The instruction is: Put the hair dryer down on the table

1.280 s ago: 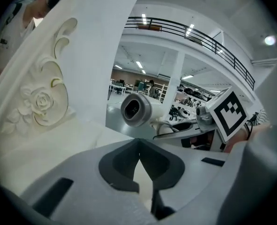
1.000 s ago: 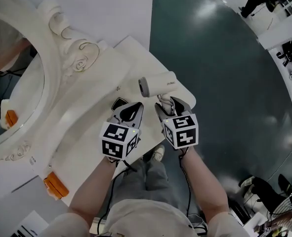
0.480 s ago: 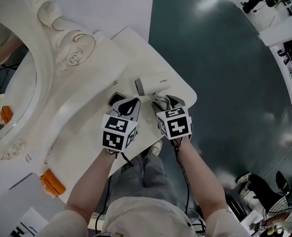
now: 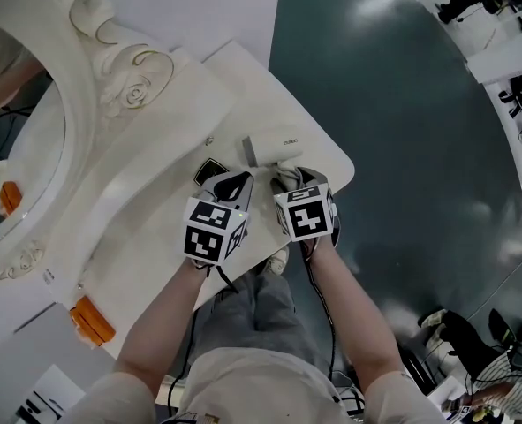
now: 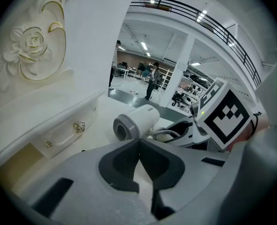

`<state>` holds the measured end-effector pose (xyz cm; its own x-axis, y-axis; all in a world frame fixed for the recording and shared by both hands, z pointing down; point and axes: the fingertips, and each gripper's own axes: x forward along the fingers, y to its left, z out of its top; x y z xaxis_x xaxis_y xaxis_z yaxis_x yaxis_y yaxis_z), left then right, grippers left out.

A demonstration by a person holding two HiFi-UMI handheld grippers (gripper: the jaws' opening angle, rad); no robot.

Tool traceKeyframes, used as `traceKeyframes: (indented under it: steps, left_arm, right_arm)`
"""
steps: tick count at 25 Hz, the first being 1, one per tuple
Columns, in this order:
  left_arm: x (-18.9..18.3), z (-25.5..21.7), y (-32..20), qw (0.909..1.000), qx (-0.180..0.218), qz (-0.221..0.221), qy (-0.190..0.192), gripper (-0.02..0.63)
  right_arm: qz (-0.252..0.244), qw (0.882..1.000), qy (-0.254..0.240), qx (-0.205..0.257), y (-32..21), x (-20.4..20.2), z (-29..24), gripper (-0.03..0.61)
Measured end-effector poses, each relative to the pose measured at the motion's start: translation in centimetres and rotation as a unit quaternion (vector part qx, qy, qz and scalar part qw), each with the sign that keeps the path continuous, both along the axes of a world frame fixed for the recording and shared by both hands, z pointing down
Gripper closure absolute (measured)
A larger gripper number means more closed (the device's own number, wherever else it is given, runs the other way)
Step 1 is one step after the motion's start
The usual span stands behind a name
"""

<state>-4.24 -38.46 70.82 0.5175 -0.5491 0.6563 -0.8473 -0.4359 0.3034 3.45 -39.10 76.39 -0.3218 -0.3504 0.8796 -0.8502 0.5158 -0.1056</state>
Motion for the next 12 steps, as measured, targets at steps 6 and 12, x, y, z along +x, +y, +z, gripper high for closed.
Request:
traceKeyframes:
  steps: [6, 12]
  left_arm:
    - [0.3, -0.9, 0.0, 1.0, 0.005, 0.001, 0.003, 0.6]
    - [0.4, -3.4, -0.1, 0.9996, 0.028, -0.004, 0.005, 0.6]
  right_arm:
    - [0.005, 1.0, -0.011, 0.002, -0.1, -0.1, -0.1, 0.346]
    - [0.01, 0.999, -0.034, 0.04, -0.8, 0.7, -3.0, 0.337]
